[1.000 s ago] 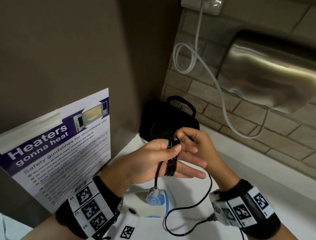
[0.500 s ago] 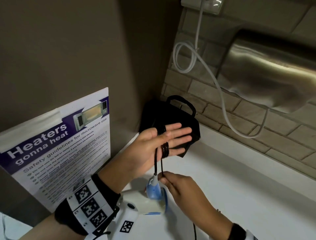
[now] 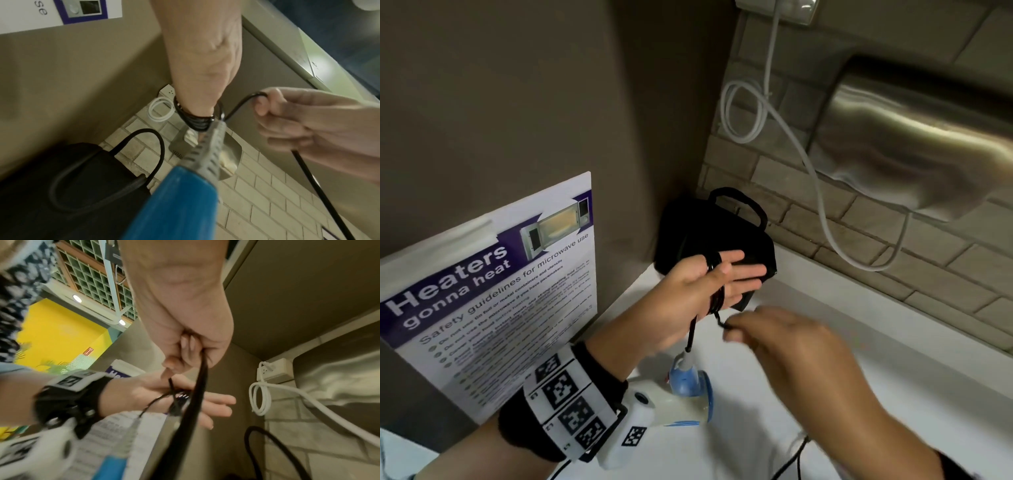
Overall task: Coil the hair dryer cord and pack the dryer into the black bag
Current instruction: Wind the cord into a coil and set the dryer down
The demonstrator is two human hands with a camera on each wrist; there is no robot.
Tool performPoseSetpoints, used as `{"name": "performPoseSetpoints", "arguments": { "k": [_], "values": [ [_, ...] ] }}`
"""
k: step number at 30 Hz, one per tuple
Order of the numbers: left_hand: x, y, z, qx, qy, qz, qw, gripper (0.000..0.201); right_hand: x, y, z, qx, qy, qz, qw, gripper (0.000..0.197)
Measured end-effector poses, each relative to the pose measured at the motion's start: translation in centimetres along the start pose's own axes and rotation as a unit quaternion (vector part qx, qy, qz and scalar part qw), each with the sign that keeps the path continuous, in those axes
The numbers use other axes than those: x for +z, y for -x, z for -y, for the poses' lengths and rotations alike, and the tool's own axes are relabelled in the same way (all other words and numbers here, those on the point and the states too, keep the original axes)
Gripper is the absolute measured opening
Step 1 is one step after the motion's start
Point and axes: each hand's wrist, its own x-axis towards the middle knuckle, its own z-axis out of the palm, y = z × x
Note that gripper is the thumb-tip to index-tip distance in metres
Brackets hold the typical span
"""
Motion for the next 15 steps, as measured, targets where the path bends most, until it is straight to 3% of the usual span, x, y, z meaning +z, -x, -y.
{"name": "performPoseSetpoints", "arguments": {
  "k": [4, 8, 15],
  "values": [
    [-0.2, 0.7, -0.5, -0.038, 0.027, 0.041, 0.998, 0.035, -2.4, -3.6, -1.5, -0.004, -0.002, -0.057, 0.998, 0.028],
    [-0.5, 1.4, -0.8, -0.067, 0.009, 0.102, 0.992, 0.041, -1.5, -6.4, -3.5, 0.002, -0.051, -0.088, 0.995, 0.027],
    [-0.6, 2.4, -1.2, -0.072, 0.055, 0.131, 0.987, 0.031, 3.1, -7.7, -5.7, 0.013, -0.188, -0.039, 0.981, 0.024]
  ]
}}
